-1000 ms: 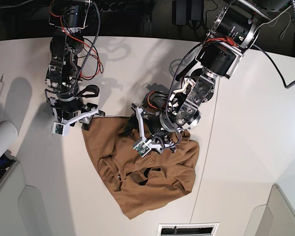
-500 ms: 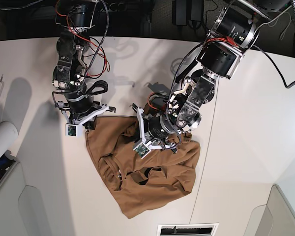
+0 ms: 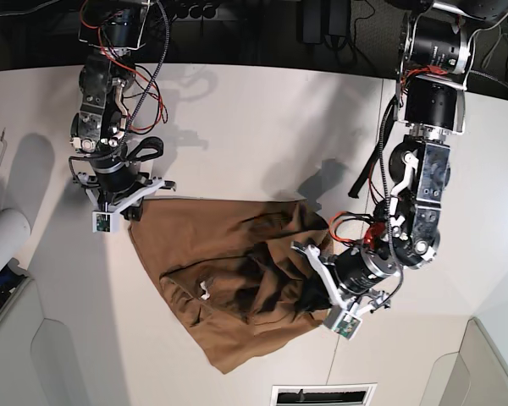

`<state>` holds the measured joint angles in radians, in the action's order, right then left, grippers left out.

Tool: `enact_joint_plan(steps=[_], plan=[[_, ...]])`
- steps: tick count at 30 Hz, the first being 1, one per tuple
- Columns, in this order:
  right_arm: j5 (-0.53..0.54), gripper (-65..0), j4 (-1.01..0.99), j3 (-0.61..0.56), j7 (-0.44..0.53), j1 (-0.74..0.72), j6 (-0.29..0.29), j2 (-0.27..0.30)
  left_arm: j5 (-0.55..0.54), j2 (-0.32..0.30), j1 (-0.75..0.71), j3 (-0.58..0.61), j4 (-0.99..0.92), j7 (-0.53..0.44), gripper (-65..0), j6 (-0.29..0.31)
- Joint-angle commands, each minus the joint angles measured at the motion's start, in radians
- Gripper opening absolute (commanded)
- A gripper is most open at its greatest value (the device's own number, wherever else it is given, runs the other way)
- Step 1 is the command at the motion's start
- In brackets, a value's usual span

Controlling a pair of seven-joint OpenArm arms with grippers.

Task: Layout the t-shirt on the table in an organized manner, then fold the t-shirt properly
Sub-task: 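Lift the shirt and pull the grippers apart to spread it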

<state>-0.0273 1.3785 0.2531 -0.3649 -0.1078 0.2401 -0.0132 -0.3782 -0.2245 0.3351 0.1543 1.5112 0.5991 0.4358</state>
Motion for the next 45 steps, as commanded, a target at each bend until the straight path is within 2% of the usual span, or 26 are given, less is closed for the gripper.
enact_joint_plan(steps=[1, 3, 8, 11, 13, 15, 21, 24, 25, 28, 29, 30, 34, 39, 42, 45], plan=[[0.009, -65.0, 0.023, 0.003, 0.019, -0.003, 0.000, 0.014, -0.026, -0.018, 0.017, -0.034, 0.023, -0.011, -65.0, -0.001], [0.017, -65.0, 0.036, 0.003, 0.008, 0.024, 0.000, 0.025, -0.060, -0.047, -0.003, -0.105, 0.024, -0.003, -65.0, 0.003], [0.021, -65.0, 0.135, 0.016, -0.002, 0.126, 0.000, 0.032, -0.190, -0.095, -0.082, -0.303, 0.024, 0.051, -65.0, 0.102], [0.035, -65.0, 0.212, 0.033, -0.003, 0.185, 0.000, 0.032, -0.319, -0.112, -0.141, -0.412, 0.024, 0.086, -65.0, 0.122], [0.055, -65.0, 0.258, 0.045, -0.005, 0.219, 0.000, 0.032, -0.366, -0.113, -0.179, -0.491, 0.024, 0.110, -65.0, 0.150], [0.074, -65.0, 0.295, 0.058, -0.014, 0.249, 0.000, 0.032, -0.399, -0.121, -0.222, -0.559, 0.024, 0.124, -64.4, 0.153], [0.088, -65.0, 0.327, 0.080, -0.035, 0.289, 0.000, 0.032, -0.461, -0.144, -0.335, -0.695, 0.024, 0.124, -49.6, 0.161], [0.143, -65.0, 0.327, 0.080, -0.056, 0.288, 0.000, 0.032, -0.484, -0.145, -0.378, -0.710, 0.024, 0.129, -44.9, 0.164], [0.165, -62.8, 0.327, 0.080, -0.055, 0.288, 0.000, 0.032, -0.494, -0.144, -0.388, -0.710, 0.024, 0.137, -43.7, 0.164], [0.208, -36.7, 0.327, 0.080, -0.056, 0.285, 0.000, 0.032, -0.526, -0.144, -0.403, -0.710, 0.024, 0.147, -42.1, 0.195], [0.211, -30.8, 0.329, 0.080, -0.055, 0.285, 0.000, 0.032, -0.539, -0.145, -0.404, -0.711, 0.024, 0.146, -42.1, 0.207], [0.211, -28.1, 0.334, 0.080, -0.056, 0.286, 0.000, 0.032, -0.554, -0.144, -0.402, -0.711, 0.024, 0.146, -42.1, 0.214], [0.212, -27.9, 0.375, 0.080, -0.064, 0.286, 0.001, 0.031, -0.590, -0.144, -0.378, -0.710, 0.024, 0.146, -42.1, 0.262], [0.276, -27.9, 0.440, 0.080, -0.060, 0.276, 0.017, 0.029, -0.579, -0.144, -0.305, -0.673, 0.024, 0.146, -42.1, 0.262], [0.278, -27.9, 0.431, 0.079, -0.061, 0.247, 0.022, 0.026, -0.496, -0.144, -0.260, -0.578, 0.024, 0.127, -42.2, 0.262], [0.278, -27.9, 0.418, 0.077, -0.062, 0.224, 0.023, 0.026, -0.356, -0.144, -0.234, -0.448, 0.024, 0.049, -42.2, 0.250]])
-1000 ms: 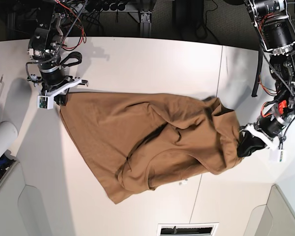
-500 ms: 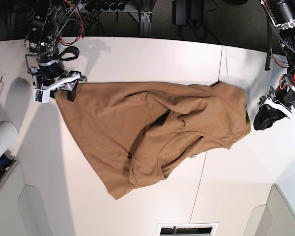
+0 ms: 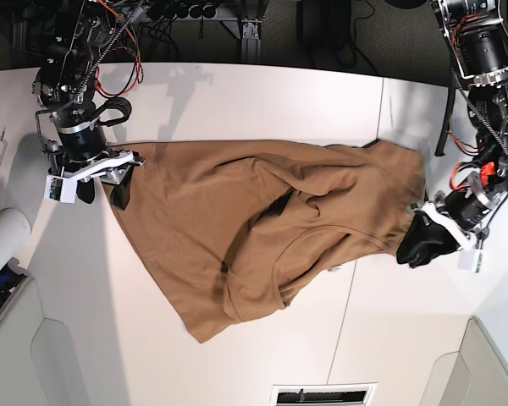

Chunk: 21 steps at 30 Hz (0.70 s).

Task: Layout the t-shirt on the table in an organized manner, then fold the t-shirt properly
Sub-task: 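Lift the shirt and pull the grippers apart to spread it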

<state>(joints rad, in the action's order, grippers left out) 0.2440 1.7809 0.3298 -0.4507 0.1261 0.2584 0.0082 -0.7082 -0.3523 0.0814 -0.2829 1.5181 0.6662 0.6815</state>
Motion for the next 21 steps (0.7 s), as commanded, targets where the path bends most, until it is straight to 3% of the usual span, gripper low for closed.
enact_joint_plan(steps=[1, 6, 11, 15, 21], plan=[[0.007, -27.9, 0.010, -0.003, 0.024, -0.016, 0.004, 0.005, 0.033, -0.016, 0.027, 0.032, 0.017, -0.050, -42.1, -0.015], [0.007, -27.9, 0.004, -0.061, 0.018, -0.019, 0.004, 0.005, 0.275, -0.016, 0.058, 0.196, 0.016, -0.122, -42.1, -0.103], [0.007, -27.9, 0.004, -0.159, 0.013, -0.020, 0.027, 0.005, 0.378, -0.018, 0.048, 0.238, 0.014, -0.121, -28.5, -0.184], [-0.012, -27.9, 0.004, -0.233, 0.013, -0.020, 0.025, 0.005, 0.406, -0.059, 0.049, 0.238, -0.003, -0.130, -27.8, -0.241], [-0.119, -27.9, 0.001, -0.266, 0.013, -0.020, -0.100, 0.005, 0.410, -0.107, 0.051, 0.238, -0.135, -0.207, -27.8, -0.251]])
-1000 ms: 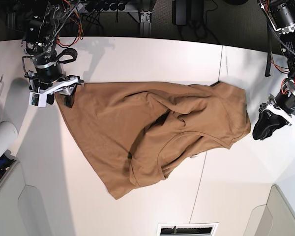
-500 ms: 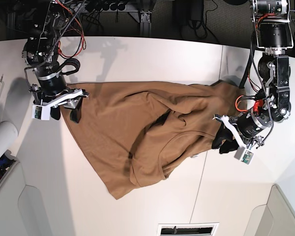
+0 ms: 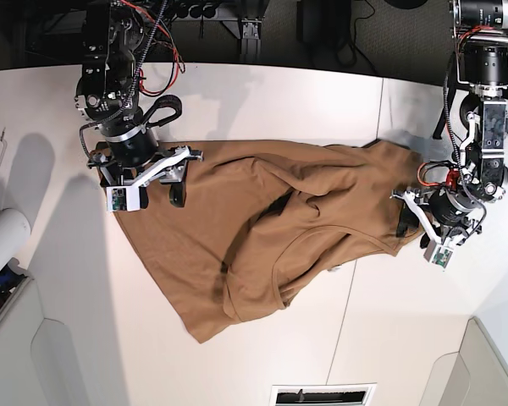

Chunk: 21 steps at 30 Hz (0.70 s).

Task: Layout the t-shirt on the table in an organized manner, then fold the t-shirt properly
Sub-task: 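Lift the shirt and pull the grippers apart to spread it, then stretch the shirt lengthwise, pulling the grippers further apart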

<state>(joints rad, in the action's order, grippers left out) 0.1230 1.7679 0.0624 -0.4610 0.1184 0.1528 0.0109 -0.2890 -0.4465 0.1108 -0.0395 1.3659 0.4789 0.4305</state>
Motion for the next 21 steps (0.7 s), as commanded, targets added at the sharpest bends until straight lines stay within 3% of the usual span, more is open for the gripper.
enact_joint_plan(steps=[1, 4, 9, 13, 18, 21], plan=[[-0.014, -27.9, 0.011, 0.001, 0.023, -0.013, -0.014, 0.003, -0.009, -0.014, 0.022, -0.006, -0.012, -0.039, -27.8, 0.000], [-0.066, -27.9, -0.002, 0.001, 0.011, -0.013, -0.034, 0.003, -0.009, -0.014, 0.022, -0.006, -0.093, -0.071, -27.8, 0.000], [-0.099, -27.9, -0.059, 0.001, -0.019, -0.013, -0.046, 0.003, -0.006, -0.037, 0.021, -0.006, -0.237, -0.026, -27.9, -0.005], [-0.118, -27.9, -0.131, 0.002, -0.036, -0.007, -0.046, 0.004, -0.010, -0.089, -0.015, -0.013, -0.266, 0.036, -27.9, -0.110], [-0.123, -28.0, -0.188, 0.006, -0.060, 0.003, -0.045, 0.005, -0.010, -0.124, -0.101, -0.100, -0.243, 0.056, -27.9, -0.135], [-0.106, -28.1, -0.187, 0.005, -0.081, 0.019, -0.045, 0.005, -0.090, -0.124, -0.136, -0.179, -0.221, 0.119, -27.9, -0.131]])
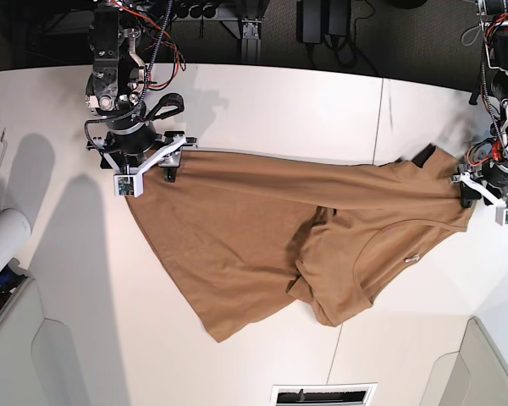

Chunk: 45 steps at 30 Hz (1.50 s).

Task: Layout the t-shirt on the table in an organized manner, then fold the t-shirt properly
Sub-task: 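Stretch the shirt lengthwise, pulling the grippers further apart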

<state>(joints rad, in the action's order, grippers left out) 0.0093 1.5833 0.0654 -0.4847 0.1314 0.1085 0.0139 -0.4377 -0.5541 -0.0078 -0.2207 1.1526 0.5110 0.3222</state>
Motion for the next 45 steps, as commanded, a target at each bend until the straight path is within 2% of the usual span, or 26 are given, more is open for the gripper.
enact_joint_plan(steps=[1, 5, 11, 13, 16, 20, 23, 27, 30, 34, 39, 45], plan=[[0.018, -28.1, 0.002, 0.002, -0.059, 0.015, -0.001, 0.002, 0.024, -0.016, -0.031, -0.022, 0.000, 0.115, -27.9, -0.018], [0.094, -28.1, 0.032, 0.001, -0.060, 0.080, 0.012, 0.002, -0.084, -0.013, -0.099, -0.103, 0.033, 0.188, -27.9, 0.056], [0.184, -28.1, 0.086, -0.003, -0.056, 0.164, 0.130, -0.003, -0.241, -0.010, -0.236, -0.134, 0.108, 0.198, -27.9, 0.166], [0.191, -28.1, 0.109, -0.003, -0.052, 0.178, 0.143, -0.003, -0.307, -0.011, -0.278, -0.135, 0.155, 0.195, -27.9, 0.196], [0.193, -28.1, 0.167, -0.003, -0.039, 0.181, 0.143, -0.003, -0.354, -0.011, -0.308, -0.182, 0.244, 0.196, -27.9, 0.199], [0.193, -28.1, 0.282, -0.003, -0.036, 0.180, 0.143, -0.003, -0.383, -0.011, -0.311, -0.309, 0.351, 0.197, -27.9, 0.199], [0.193, -28.1, 0.348, -0.003, -0.040, 0.179, 0.179, -0.003, -0.389, -0.011, -0.311, -0.364, 0.381, 0.206, -27.9, 0.200], [0.193, -28.1, 0.399, -0.003, -0.060, 0.180, 0.195, -0.003, -0.389, -0.011, -0.315, -0.370, 0.380, 0.241, -27.9, 0.199], [0.188, -28.1, 0.403, -0.003, -0.122, 0.180, 0.209, -0.003, -0.389, -0.010, -0.335, -0.370, 0.380, 0.242, -27.9, 0.199], [0.124, -28.1, 0.402, -0.003, -0.196, 0.181, 0.220, 0.006, -0.385, 0.001, -0.348, -0.369, 0.360, 0.237, -27.9, 0.199], [0.062, -28.1, 0.357, 0.000, -0.196, 0.188, 0.195, 0.050, -0.372, 0.038, -0.347, -0.365, 0.268, 0.206, -27.8, 0.200], [0.027, -28.1, 0.257, 0.000, -0.147, 0.188, 0.130, 0.105, -0.357, 0.042, -0.344, -0.317, 0.217, 0.116, -27.8, 0.200]])
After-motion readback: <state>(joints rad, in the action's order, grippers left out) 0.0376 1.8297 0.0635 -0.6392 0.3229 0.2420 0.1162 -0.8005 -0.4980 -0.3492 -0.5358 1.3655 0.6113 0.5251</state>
